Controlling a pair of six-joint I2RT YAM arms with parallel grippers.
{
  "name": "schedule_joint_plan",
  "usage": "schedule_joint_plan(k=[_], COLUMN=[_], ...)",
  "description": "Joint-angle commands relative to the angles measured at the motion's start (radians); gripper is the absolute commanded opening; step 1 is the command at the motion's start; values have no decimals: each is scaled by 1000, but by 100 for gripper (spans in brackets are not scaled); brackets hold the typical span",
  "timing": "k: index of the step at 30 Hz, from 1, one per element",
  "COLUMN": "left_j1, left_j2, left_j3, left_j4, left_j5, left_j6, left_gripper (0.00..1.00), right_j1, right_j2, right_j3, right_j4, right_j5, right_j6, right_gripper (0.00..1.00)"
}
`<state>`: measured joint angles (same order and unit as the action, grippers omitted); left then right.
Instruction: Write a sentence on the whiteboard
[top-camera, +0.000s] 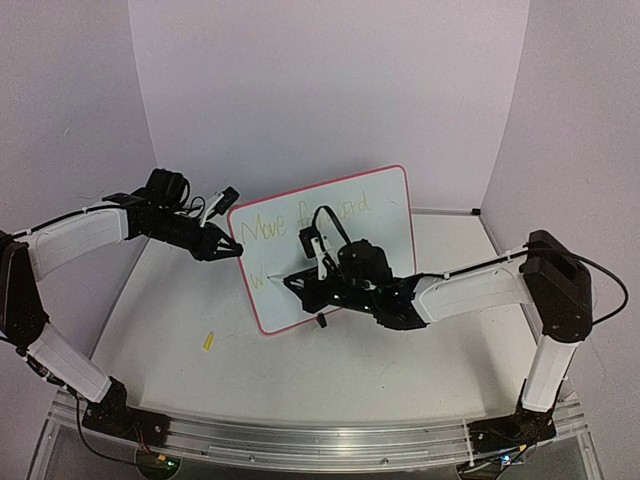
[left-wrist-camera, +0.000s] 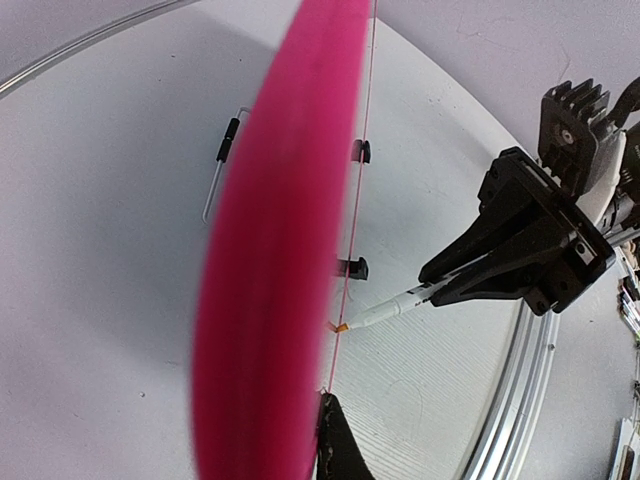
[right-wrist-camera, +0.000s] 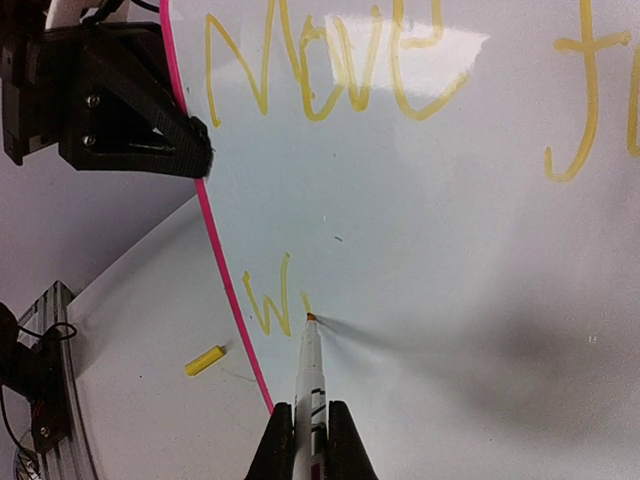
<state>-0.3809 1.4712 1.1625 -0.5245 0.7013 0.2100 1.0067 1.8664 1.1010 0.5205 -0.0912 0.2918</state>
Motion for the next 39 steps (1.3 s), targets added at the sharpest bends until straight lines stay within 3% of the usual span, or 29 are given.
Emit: schedule_joint_plan(k=[1, 18, 39], left_j1=[-27, -27, -27], left_j2=[37, 35, 37], left_j3=[-5, -6, -5], left_j4=[-37, -36, -35], left_j5=[-72, -72, -69], left_j6=[43, 43, 43], left_gripper=[0, 0, 0], right_j1=[-4, -3, -3], right_j2=[10, -97, 8], right_j3=[-25, -23, 82], right_j4=[-18, 18, -20], right_j5=[36, -56, 4], right_j6=[21, -6, -22], right_gripper=[0, 0, 0])
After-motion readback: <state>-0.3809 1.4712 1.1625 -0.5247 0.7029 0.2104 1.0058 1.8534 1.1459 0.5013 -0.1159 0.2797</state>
